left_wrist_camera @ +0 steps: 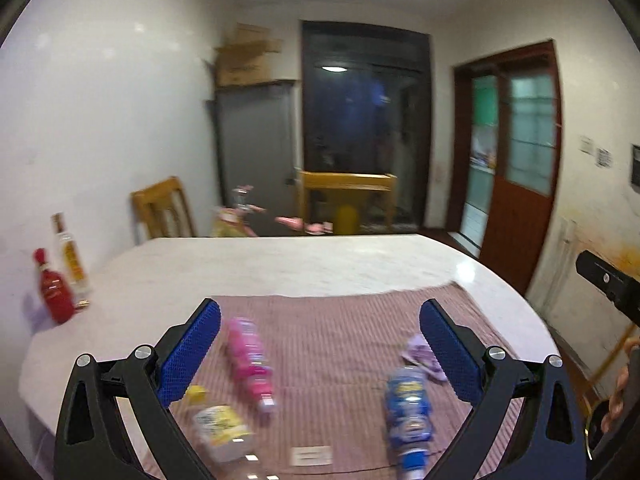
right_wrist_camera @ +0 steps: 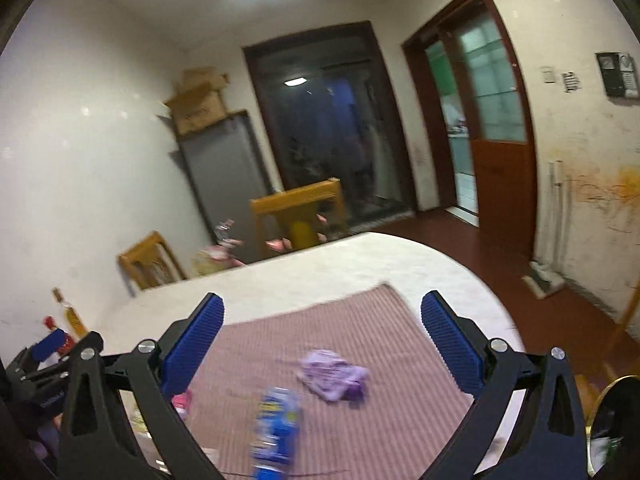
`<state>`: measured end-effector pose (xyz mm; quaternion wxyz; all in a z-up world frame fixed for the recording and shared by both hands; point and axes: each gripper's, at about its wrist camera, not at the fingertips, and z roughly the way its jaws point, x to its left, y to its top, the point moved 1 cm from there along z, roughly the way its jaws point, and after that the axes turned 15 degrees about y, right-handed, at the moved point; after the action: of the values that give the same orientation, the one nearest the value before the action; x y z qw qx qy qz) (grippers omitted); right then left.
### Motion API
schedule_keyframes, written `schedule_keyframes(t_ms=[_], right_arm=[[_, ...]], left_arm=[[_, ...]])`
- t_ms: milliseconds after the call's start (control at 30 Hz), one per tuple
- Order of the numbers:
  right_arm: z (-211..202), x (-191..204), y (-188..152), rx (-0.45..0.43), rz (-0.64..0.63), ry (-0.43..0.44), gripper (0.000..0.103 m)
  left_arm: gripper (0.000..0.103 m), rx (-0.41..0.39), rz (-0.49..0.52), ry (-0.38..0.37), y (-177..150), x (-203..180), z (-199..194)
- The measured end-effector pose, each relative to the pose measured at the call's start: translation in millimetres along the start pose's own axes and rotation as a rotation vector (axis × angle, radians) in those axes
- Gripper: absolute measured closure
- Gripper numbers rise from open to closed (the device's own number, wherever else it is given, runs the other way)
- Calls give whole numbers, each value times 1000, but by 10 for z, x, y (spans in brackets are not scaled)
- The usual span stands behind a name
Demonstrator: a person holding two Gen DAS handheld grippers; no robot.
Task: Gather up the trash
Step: 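Move both tools back over the tablecloth, then grasp the purple drink pouch by its spout with the right tool and lift it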
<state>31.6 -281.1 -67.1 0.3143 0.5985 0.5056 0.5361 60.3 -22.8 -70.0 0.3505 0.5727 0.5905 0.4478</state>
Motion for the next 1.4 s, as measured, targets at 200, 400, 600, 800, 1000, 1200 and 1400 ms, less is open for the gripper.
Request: schedule_keyframes(t_ms=[200,400,600,800,1000,1200,1400], right_arm=[[117,426,-54,30,-120,47,4],[149,552,-63,54,-139,64,4],[250,580,-72,65,-137,71,4],[330,523,-103,81,-160,73,4],[934,-50,-216,352,-231,24,4],[1452,-1118,-656,544,319,194,8],[1751,-1478,-1128,616,581,247,32]], left_arm=[[6,-32,-22,71,69,283,-68],[6,-33,-28,86,146,309,-85],[6,-58,-25,98,153,366,-175],[6,-50,-22,91,143,379,-133],[6,-18,-35,98,111,421,-4],[6,19,-12,115,67,366,173],[6,57,21,106,20,237,383]])
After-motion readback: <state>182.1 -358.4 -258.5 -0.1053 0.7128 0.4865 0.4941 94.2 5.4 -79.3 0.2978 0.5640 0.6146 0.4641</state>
